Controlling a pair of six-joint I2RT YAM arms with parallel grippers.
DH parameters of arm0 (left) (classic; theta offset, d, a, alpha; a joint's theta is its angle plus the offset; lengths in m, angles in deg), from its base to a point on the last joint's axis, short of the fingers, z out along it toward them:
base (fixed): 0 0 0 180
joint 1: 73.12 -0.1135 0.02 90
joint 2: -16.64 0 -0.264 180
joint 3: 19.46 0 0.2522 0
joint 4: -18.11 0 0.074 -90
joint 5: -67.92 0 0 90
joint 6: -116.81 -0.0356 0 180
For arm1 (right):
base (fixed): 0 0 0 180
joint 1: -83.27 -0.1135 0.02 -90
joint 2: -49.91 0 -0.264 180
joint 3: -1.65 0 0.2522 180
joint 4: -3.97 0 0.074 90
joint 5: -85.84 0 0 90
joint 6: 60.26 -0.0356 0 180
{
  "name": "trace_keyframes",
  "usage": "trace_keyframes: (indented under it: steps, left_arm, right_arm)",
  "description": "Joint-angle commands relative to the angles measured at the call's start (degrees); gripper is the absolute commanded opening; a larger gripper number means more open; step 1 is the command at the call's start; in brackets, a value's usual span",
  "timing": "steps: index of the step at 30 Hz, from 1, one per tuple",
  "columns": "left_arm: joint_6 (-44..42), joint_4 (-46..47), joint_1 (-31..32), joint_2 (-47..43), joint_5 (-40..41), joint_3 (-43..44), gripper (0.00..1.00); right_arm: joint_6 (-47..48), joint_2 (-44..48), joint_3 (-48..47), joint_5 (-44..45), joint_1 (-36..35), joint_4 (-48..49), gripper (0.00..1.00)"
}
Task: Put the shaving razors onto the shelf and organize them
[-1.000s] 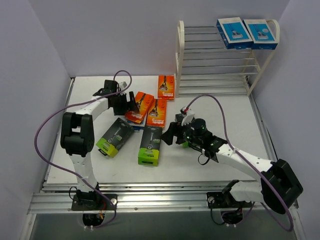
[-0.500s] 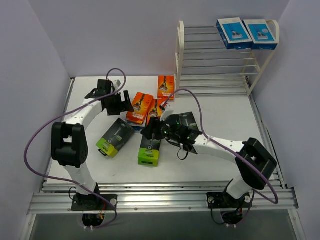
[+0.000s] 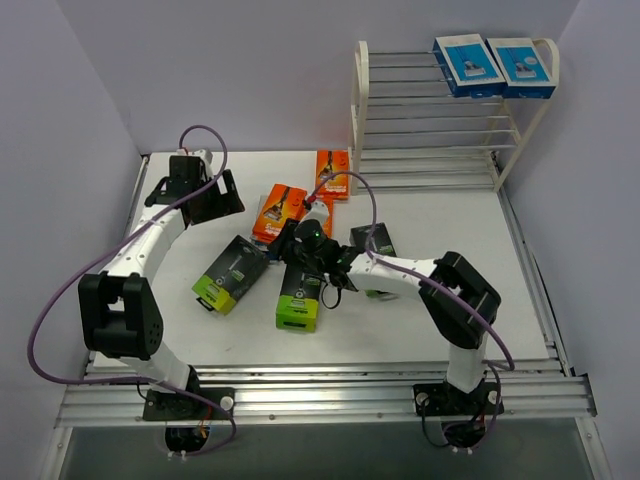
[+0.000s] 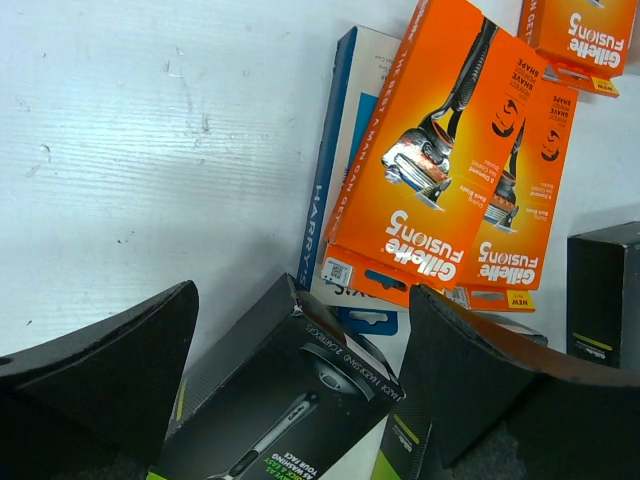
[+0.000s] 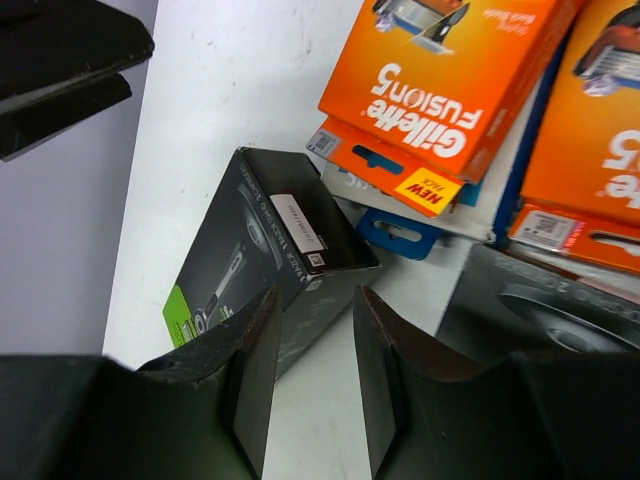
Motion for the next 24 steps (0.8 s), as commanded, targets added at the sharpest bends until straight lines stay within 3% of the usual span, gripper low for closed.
trace_keyframes:
  steps: [1, 12, 24]
  left_arm:
    - [0.58, 1.88, -0.66, -3.40, 0.92, 0.51, 0.95]
    - [2.86, 3.90, -1.01, -4.64, -5.67, -0.28, 0.95]
    - [2.51, 3.46, -2.15, -5.86, -4.53, 0.07, 0.95]
  right_arm:
    - [-1.26, -3.27, -4.76, 1.99, -1.79, -2.36, 0.31]
    - [-1.61, -11.45, -12.23, 1.82, -1.97, -4.48, 0.30]
    - [-1.00, -17.00, -20.59, 0.06, -1.53, -3.78, 0.31]
